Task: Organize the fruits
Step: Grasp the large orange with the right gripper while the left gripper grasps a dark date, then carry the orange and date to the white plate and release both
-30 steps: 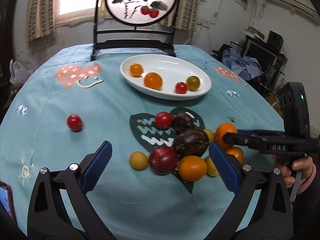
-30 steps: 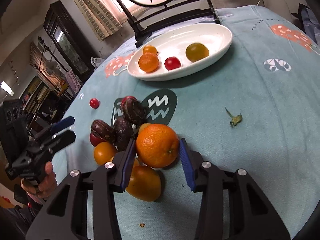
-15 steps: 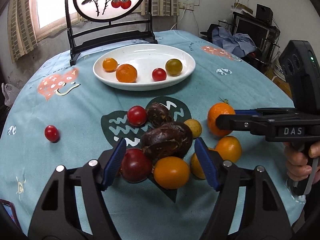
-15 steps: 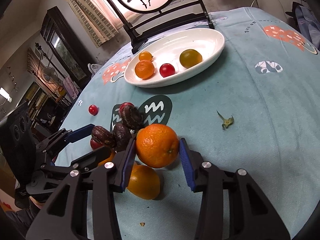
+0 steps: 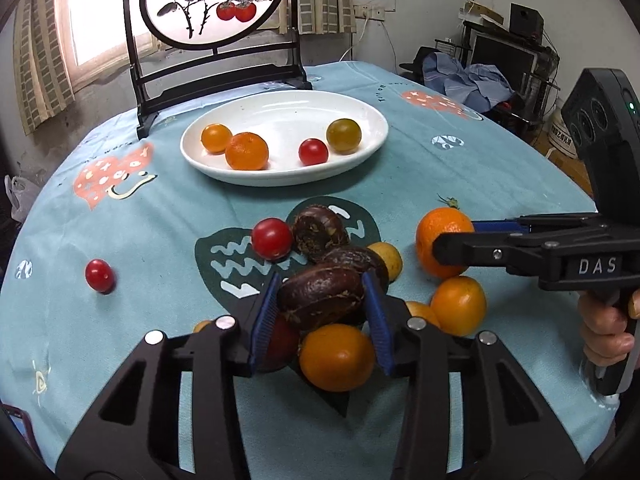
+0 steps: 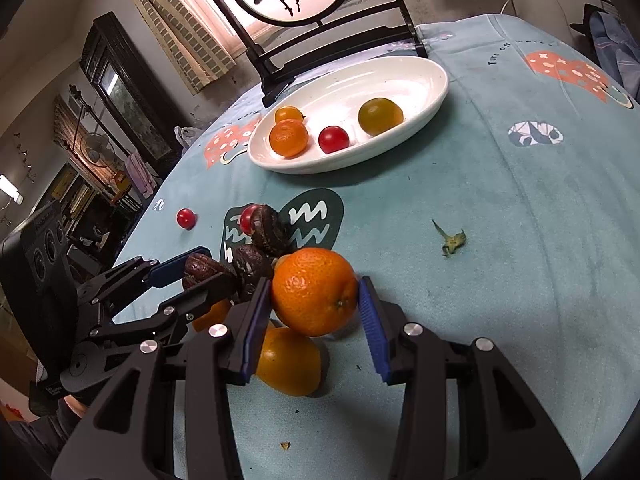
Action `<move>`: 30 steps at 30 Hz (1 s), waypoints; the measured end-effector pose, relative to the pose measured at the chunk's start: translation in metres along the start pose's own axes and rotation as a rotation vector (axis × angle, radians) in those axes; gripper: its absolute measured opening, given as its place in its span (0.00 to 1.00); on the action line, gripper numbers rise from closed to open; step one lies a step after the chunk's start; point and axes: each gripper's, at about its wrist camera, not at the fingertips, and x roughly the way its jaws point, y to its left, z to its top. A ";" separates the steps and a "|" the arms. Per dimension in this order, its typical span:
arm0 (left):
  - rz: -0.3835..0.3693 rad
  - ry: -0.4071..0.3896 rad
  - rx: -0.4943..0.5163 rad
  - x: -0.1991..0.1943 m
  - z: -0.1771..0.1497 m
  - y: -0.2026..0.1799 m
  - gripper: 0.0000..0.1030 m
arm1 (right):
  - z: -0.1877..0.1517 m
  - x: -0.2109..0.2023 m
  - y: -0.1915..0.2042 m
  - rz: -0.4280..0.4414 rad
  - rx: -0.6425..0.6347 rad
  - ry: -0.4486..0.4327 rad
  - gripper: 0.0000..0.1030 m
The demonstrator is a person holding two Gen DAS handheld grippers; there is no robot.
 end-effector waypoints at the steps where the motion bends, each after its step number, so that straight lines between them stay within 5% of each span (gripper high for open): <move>1: -0.004 0.000 -0.006 0.000 0.000 0.001 0.42 | 0.000 0.000 0.000 -0.001 0.001 0.000 0.43; 12: -0.051 -0.024 -0.079 -0.009 0.001 0.012 0.42 | -0.001 -0.004 0.003 -0.010 -0.030 -0.022 0.43; 17: -0.060 -0.067 -0.127 -0.016 0.012 0.022 0.42 | 0.006 -0.012 0.014 -0.019 -0.092 -0.114 0.43; 24: -0.027 -0.140 -0.118 -0.001 0.073 0.036 0.42 | 0.063 0.004 0.019 -0.095 -0.098 -0.253 0.43; 30: 0.007 -0.098 -0.124 0.051 0.128 0.055 0.42 | 0.107 0.048 0.006 -0.193 -0.112 -0.255 0.43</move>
